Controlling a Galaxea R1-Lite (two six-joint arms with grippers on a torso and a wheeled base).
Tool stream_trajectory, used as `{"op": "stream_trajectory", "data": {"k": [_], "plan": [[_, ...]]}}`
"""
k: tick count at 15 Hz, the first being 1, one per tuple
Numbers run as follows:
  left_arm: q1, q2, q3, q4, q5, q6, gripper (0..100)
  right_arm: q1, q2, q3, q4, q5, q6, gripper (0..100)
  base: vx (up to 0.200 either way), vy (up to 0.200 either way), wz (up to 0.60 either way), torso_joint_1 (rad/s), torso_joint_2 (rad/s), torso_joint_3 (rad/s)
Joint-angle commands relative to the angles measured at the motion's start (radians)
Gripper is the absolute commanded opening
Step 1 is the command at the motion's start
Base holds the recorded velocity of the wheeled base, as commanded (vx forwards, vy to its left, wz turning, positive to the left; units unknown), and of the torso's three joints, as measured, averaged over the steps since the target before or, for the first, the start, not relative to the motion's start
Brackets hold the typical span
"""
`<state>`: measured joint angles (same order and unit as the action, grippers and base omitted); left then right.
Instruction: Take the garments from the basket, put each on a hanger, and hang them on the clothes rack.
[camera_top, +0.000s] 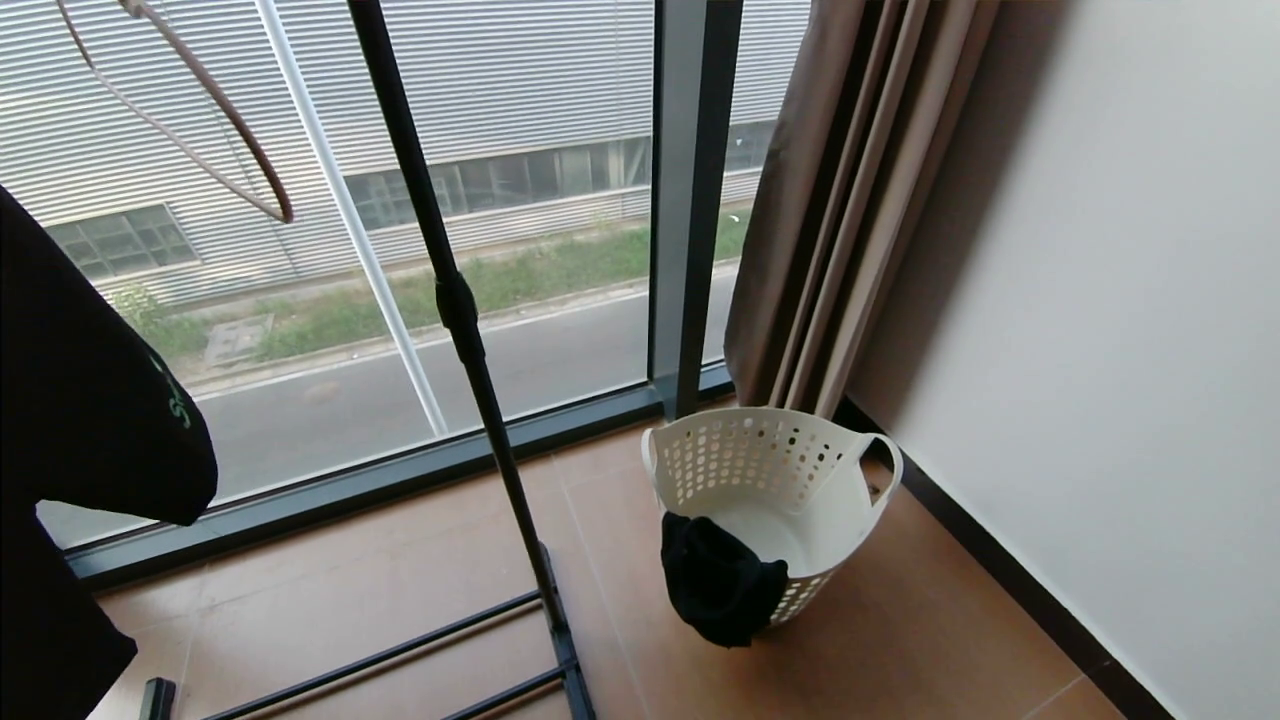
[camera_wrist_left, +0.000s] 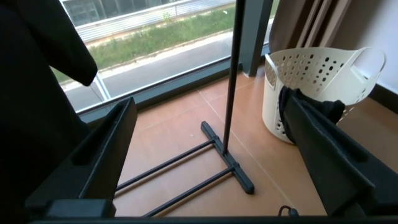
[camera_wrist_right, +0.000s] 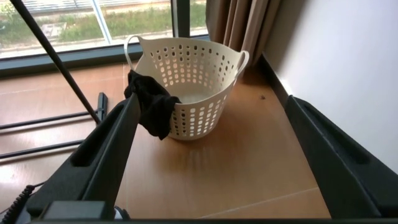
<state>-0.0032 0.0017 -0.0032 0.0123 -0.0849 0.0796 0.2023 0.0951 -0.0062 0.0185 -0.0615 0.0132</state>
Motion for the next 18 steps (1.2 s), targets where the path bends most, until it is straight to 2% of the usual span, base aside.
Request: {"op": "stream_trajectory", "data": {"k": [1, 9, 13, 16, 18], "plan": [[0.000, 0.001, 0.000, 0.000, 0.001, 0.000, 100, 0.000, 0.000, 0.000, 0.000, -0.001, 0.002, 100, 0.000, 0.000, 0.00, 0.002, 0.01, -0.193], [0.000, 0.001, 0.002, 0.000, 0.001, -0.001, 100, 0.005, 0.000, 0.000, 0.003, 0.003, -0.001, 100, 0.000, 0.000, 0.00, 0.002, 0.01, -0.198], [0.000, 0.001, 0.002, 0.000, 0.001, -0.001, 100, 0.057, 0.009, -0.005, 0.014, 0.003, -0.001, 100, 0.000, 0.000, 0.00, 0.006, 0.01, -0.196], [0.000, 0.000, 0.002, 0.000, -0.001, -0.009, 100, 0.094, 0.198, -0.037, 0.020, -0.008, 0.005, 100, 0.000, 0.000, 0.00, 0.005, 0.00, -0.199], [0.000, 0.000, 0.002, 0.000, 0.001, -0.009, 100, 0.111, 0.397, -0.129, 0.012, 0.002, 0.054, 100, 0.000, 0.000, 0.00, 0.000, 0.00, -0.105]]}}
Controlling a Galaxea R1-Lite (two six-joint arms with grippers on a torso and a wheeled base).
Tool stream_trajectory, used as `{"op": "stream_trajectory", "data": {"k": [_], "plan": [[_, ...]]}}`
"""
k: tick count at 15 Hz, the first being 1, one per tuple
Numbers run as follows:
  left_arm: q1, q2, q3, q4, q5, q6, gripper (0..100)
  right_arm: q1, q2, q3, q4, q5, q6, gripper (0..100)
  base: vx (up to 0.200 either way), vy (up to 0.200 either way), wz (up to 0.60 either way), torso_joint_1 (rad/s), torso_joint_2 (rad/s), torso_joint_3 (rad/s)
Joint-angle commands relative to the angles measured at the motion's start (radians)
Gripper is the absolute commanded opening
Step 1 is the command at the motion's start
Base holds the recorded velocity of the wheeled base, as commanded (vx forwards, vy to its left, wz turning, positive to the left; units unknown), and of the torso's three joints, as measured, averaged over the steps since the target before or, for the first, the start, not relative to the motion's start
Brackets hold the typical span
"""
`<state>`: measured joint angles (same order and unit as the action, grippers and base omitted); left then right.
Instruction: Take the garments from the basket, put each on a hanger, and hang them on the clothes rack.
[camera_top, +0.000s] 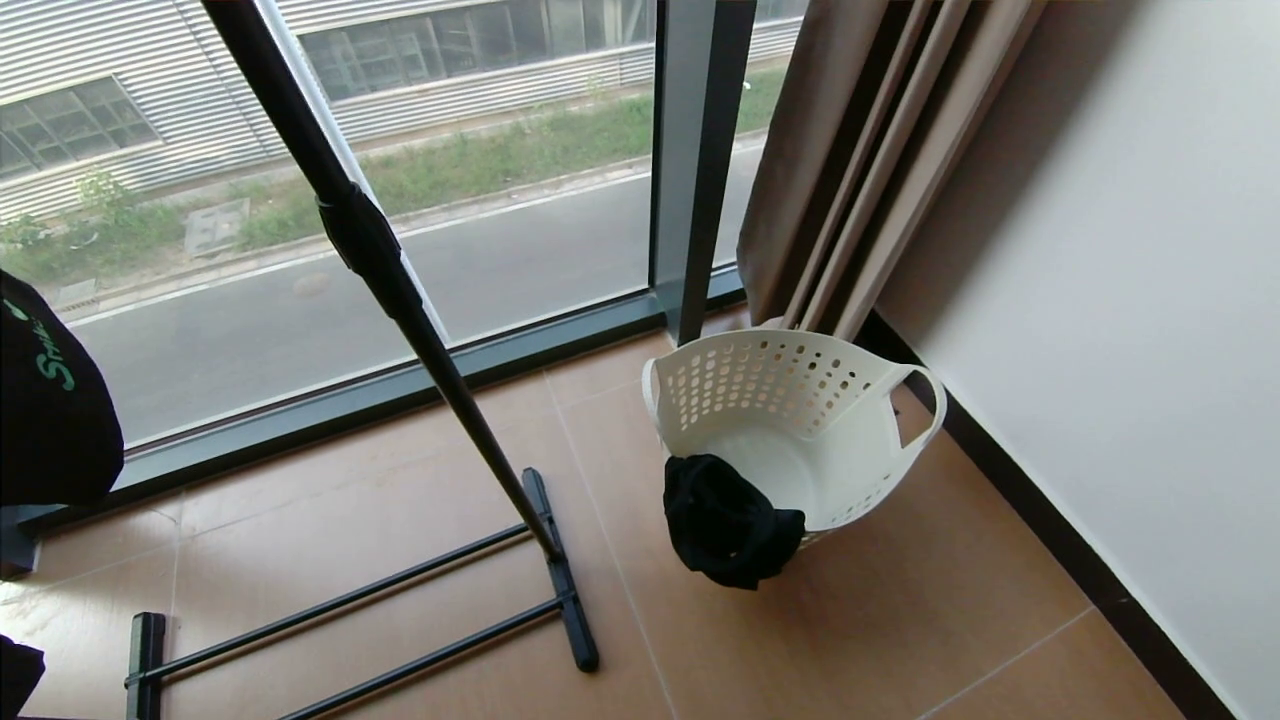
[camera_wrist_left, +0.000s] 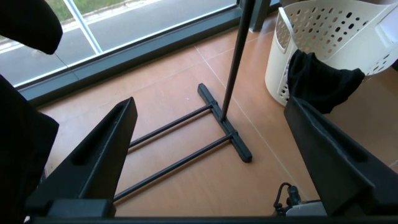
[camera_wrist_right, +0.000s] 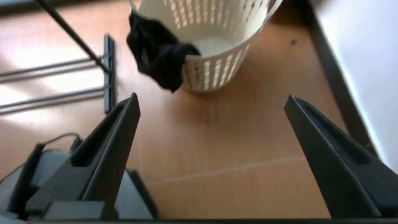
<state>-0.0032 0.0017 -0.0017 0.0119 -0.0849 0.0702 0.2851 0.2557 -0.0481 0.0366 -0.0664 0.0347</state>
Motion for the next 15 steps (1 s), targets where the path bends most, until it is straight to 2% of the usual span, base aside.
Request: {"op": "stream_trajectory", "data": {"k": [1, 5, 9, 11, 12, 14, 15], "plan": [[0.000, 0.000, 0.000, 0.000, 0.001, -0.001, 100, 0.034, 0.379, -0.142, -0.027, 0.037, 0.034, 100, 0.000, 0.000, 0.00, 0.000, 0.00, 0.000], [0.000, 0.000, -0.001, 0.000, 0.002, -0.024, 100, 0.034, 0.863, -0.306, -0.236, 0.069, 0.014, 100, 0.000, 0.000, 0.00, 0.000, 0.00, 0.000], [0.000, 0.000, -0.001, 0.000, 0.002, -0.026, 100, 0.029, 1.200, -0.496, -0.253, 0.086, -0.130, 100, 0.000, 0.000, 0.00, 0.000, 0.00, 0.000], [0.000, 0.000, -0.001, 0.000, 0.002, -0.026, 100, 0.011, 1.312, -0.581, -0.261, 0.103, -0.185, 100, 0.000, 0.000, 0.00, 0.000, 0.00, 0.000], [0.000, 0.000, -0.001, 0.000, 0.002, -0.026, 100, 0.005, 1.449, -0.677, -0.297, 0.125, -0.243, 100, 0.000, 0.000, 0.00, 0.000, 0.00, 0.000], [0.000, 0.000, 0.000, 0.000, 0.002, -0.026, 100, -0.007, 1.579, -0.786, -0.333, 0.128, -0.295, 100, 0.000, 0.000, 0.00, 0.000, 0.00, 0.000], [0.000, 0.000, -0.001, 0.000, 0.002, -0.026, 100, -0.011, 1.717, -0.921, -0.340, 0.131, -0.354, 100, 0.000, 0.000, 0.00, 0.000, 0.00, 0.000]]}}
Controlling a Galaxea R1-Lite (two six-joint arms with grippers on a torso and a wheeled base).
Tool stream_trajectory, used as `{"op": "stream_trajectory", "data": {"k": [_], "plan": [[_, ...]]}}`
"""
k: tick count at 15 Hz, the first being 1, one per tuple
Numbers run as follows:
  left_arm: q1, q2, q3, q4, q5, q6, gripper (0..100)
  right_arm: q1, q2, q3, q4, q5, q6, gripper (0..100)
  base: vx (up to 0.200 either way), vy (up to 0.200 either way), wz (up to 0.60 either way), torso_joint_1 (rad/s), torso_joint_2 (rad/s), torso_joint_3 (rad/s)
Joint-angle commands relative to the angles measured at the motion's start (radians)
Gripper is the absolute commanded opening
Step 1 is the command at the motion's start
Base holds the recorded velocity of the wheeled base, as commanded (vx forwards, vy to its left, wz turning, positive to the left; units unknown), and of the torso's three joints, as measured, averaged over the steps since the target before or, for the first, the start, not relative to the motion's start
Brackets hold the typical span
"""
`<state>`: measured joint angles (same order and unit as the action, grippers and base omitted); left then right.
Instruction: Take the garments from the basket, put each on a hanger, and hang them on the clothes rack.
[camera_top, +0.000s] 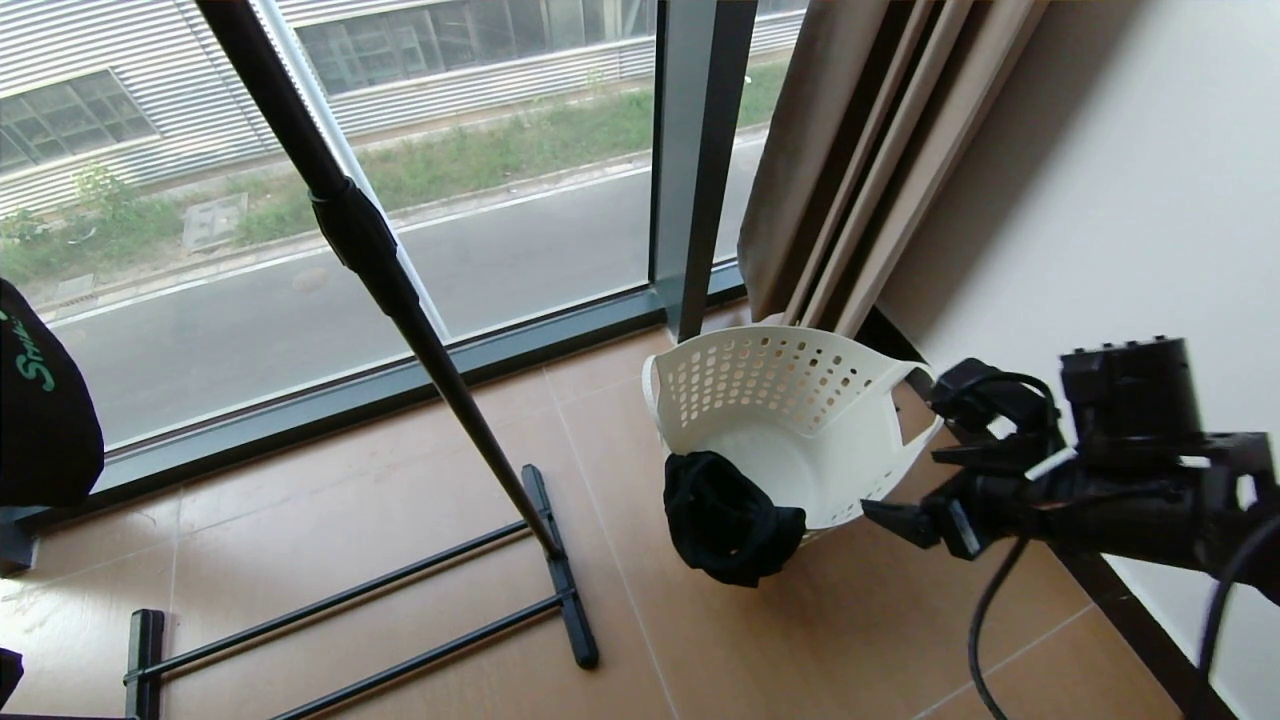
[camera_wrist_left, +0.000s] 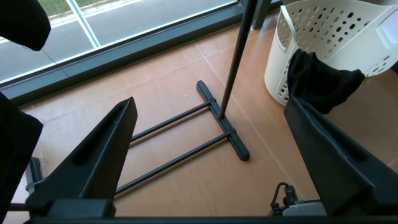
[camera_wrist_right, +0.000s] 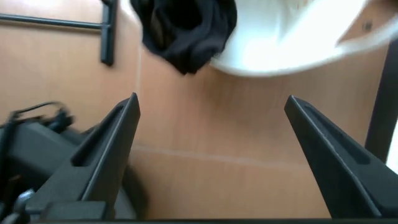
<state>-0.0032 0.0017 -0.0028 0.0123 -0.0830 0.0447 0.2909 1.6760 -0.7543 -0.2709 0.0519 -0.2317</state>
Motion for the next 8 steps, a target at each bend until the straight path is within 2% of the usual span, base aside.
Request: {"op": "stream_trajectory", "data": {"k": [1, 4, 8], "plan": [[0.000, 0.000, 0.000, 0.000, 0.000, 0.000, 100, -0.016, 0.372, -0.300, -0.031, 0.019, -0.121, 100, 0.000, 0.000, 0.00, 0.000, 0.00, 0.000], [0.000, 0.000, 0.000, 0.000, 0.000, 0.000, 100, -0.016, 0.574, -0.517, -0.030, 0.020, -0.190, 100, 0.000, 0.000, 0.00, 0.000, 0.00, 0.000], [0.000, 0.000, 0.000, 0.000, 0.000, 0.000, 100, -0.016, 0.702, -0.637, -0.031, 0.022, -0.204, 100, 0.000, 0.000, 0.00, 0.000, 0.00, 0.000]]}}
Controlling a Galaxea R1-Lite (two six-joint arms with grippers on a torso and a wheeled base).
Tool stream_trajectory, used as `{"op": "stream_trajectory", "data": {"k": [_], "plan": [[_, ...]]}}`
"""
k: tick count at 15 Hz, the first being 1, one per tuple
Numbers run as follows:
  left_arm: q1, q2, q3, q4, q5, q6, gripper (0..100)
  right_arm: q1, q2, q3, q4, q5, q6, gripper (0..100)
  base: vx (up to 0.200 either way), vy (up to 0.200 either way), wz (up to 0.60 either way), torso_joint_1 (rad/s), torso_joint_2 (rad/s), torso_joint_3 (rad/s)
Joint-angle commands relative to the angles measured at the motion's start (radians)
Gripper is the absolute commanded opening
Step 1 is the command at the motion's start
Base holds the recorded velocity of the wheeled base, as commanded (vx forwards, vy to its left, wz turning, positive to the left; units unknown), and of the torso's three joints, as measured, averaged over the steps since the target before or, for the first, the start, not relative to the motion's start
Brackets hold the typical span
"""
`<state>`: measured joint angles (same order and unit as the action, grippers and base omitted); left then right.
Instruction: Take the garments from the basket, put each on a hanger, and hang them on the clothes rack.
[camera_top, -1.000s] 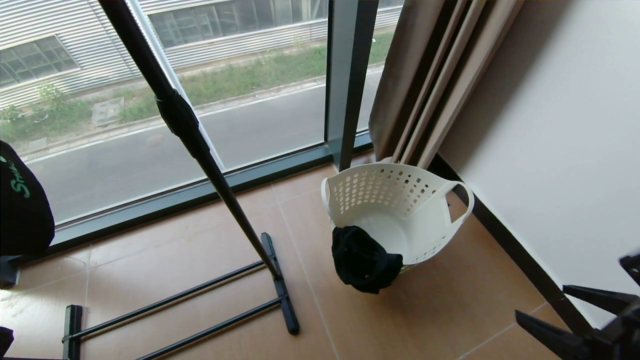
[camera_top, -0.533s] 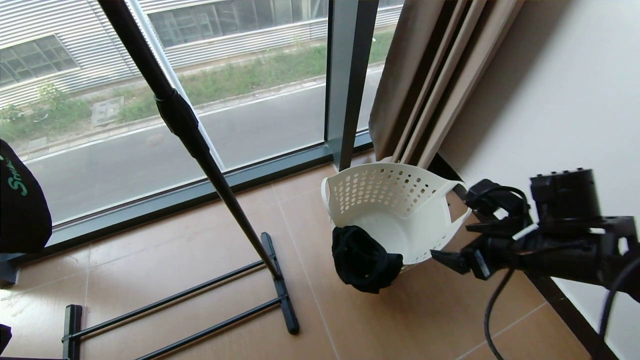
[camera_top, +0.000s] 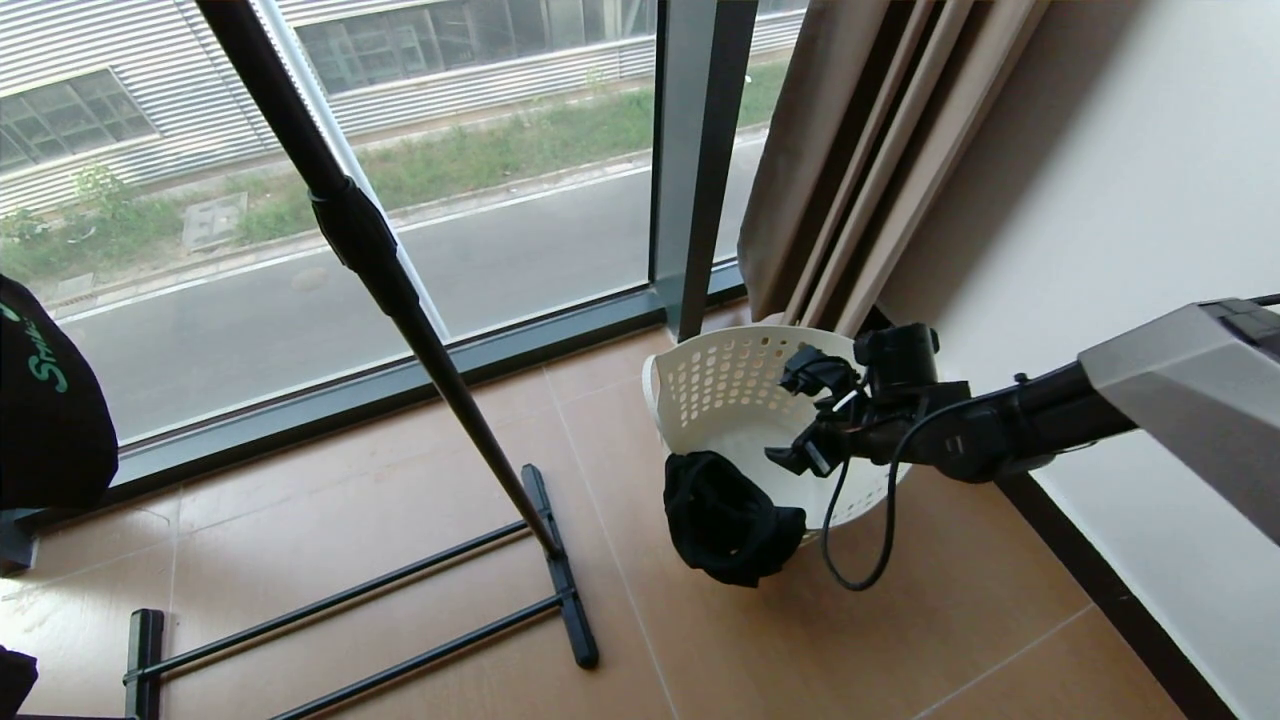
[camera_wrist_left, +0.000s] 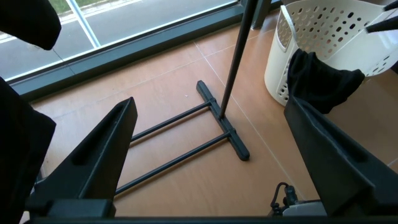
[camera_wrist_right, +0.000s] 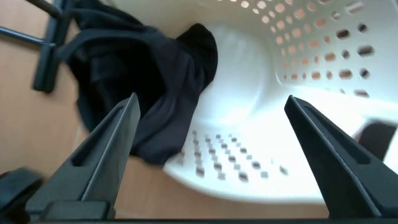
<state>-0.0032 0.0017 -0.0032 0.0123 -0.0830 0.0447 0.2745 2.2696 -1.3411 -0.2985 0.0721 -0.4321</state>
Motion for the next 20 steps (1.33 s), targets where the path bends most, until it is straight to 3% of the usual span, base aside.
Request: {"op": "stream_trajectory", "data": {"k": [1, 13, 20], "plan": [[0.000, 0.000, 0.000, 0.000, 0.000, 0.000, 100, 0.000, 0.131, -0.055, -0.010, 0.002, -0.004, 100, 0.000, 0.000, 0.00, 0.000, 0.00, 0.000], [0.000, 0.000, 0.000, 0.000, 0.000, 0.001, 100, 0.037, 0.231, -0.179, -0.011, 0.069, -0.039, 100, 0.000, 0.000, 0.00, 0.000, 0.00, 0.000], [0.000, 0.001, 0.000, 0.000, 0.000, 0.001, 100, 0.038, 0.301, -0.260, -0.011, 0.071, -0.085, 100, 0.000, 0.000, 0.00, 0.000, 0.00, 0.000]]}}
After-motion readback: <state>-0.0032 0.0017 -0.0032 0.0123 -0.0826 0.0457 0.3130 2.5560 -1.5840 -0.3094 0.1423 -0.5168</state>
